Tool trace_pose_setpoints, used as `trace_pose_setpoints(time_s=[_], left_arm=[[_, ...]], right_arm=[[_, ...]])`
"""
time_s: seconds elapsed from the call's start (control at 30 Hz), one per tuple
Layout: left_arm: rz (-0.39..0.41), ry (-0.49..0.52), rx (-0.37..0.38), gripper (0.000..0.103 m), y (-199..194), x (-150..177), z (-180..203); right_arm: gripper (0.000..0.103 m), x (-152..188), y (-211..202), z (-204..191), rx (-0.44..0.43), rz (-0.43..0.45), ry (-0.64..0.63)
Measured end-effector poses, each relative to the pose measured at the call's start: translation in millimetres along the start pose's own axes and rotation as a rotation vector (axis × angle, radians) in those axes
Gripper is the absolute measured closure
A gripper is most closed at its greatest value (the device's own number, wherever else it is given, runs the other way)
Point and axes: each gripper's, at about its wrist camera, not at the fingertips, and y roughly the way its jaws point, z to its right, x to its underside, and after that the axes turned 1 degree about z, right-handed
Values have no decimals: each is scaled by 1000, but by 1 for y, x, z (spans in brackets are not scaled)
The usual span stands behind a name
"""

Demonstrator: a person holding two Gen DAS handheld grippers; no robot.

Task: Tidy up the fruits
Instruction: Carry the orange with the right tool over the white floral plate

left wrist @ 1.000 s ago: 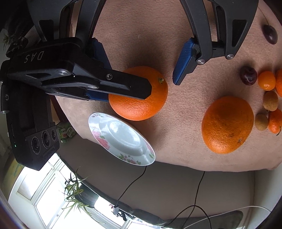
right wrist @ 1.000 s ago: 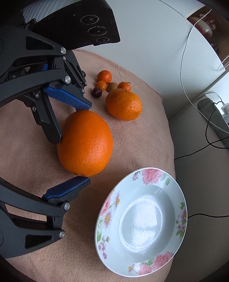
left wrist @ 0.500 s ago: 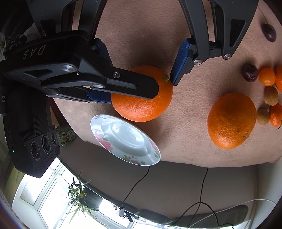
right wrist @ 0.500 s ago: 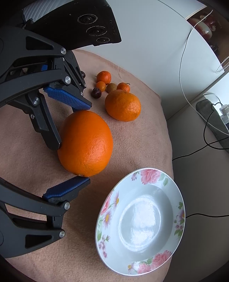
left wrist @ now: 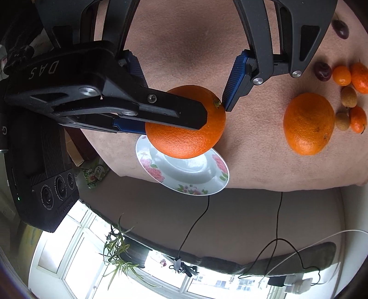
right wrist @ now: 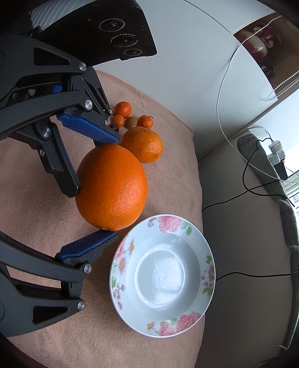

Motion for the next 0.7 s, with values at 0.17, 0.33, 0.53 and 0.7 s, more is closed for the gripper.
trace_pose_setpoints(time_s=[0.17, 0.33, 0.53, 0.7], left_arm=[[3, 10, 13, 39, 9, -10, 11], [-6, 19, 28, 39, 22, -20, 18], [-24, 5, 34, 39, 38, -26, 21], [-43, 1, 41, 39, 47, -29, 21]], right_arm=[[23, -7, -9, 10, 17, 24, 16], [23, -13, -13, 22, 36, 39, 29], [23, -20, -9, 41, 50, 29, 60], [23, -23, -6, 51, 57, 21, 70]])
